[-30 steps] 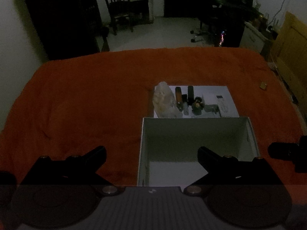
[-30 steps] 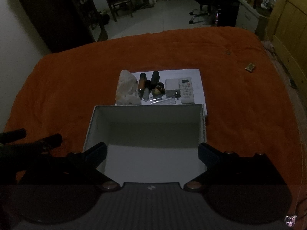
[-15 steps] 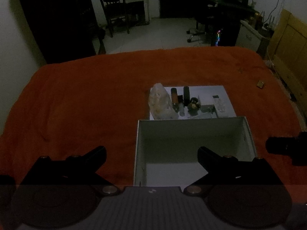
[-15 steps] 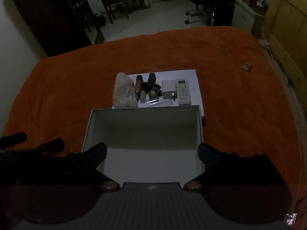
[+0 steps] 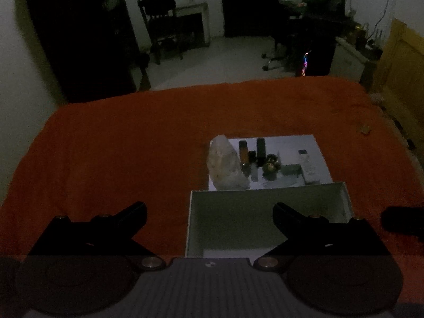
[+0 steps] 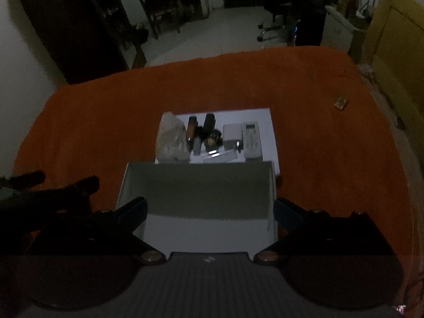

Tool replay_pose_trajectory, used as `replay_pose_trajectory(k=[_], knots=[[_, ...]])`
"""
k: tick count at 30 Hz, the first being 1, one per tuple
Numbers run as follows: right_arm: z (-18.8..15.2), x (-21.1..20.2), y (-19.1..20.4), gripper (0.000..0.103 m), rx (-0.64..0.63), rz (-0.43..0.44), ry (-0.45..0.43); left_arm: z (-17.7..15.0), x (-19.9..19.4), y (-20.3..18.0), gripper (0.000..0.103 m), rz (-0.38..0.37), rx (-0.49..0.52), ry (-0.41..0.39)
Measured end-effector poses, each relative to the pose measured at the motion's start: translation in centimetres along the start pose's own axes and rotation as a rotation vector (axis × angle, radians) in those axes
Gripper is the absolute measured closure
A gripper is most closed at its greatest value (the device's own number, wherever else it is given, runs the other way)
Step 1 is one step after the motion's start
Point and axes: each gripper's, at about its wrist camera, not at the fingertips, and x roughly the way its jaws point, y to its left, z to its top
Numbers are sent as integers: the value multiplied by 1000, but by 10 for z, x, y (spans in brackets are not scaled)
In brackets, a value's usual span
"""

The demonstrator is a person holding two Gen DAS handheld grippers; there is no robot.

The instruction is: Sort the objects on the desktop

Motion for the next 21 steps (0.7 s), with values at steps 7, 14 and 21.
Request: replay_pose_trajectory(k=[7,14,21], knots=[[11,1,-12,0,48,5,-1,6,19,4,0,-19,-3,58],[14,2,-5,0,36,16,-7,8,37,13,1,-14,-32,96],[16,13,-5,0,36,20,11,12,48,16,1,8,-48,105]])
